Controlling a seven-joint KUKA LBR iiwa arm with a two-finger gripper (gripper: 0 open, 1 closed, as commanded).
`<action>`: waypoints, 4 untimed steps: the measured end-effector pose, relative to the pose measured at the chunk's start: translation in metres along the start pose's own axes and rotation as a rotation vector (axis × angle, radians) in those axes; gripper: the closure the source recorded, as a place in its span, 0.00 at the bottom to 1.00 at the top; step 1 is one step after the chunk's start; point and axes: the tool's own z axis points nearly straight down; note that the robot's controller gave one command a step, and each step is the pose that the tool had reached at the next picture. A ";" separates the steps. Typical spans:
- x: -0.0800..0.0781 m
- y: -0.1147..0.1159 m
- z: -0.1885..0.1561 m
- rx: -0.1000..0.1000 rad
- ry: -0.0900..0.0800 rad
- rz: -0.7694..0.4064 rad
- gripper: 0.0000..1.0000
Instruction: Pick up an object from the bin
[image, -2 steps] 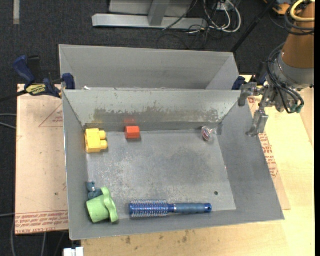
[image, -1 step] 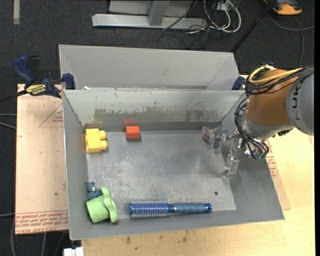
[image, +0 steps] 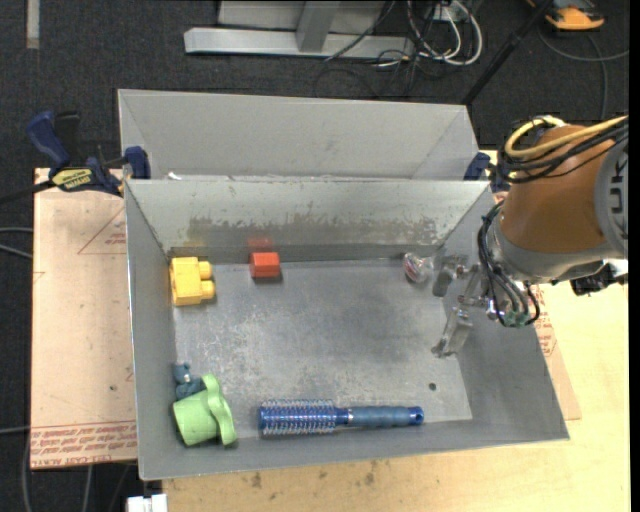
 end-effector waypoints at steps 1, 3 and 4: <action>0.032 0.038 0.093 0.001 0.013 -0.065 0.00; 0.095 0.096 0.097 0.001 0.003 -0.049 0.00; 0.092 0.118 0.108 0.003 0.004 0.273 0.00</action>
Offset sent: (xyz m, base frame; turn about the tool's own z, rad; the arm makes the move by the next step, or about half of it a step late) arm -0.0199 0.0410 -0.0874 -0.0600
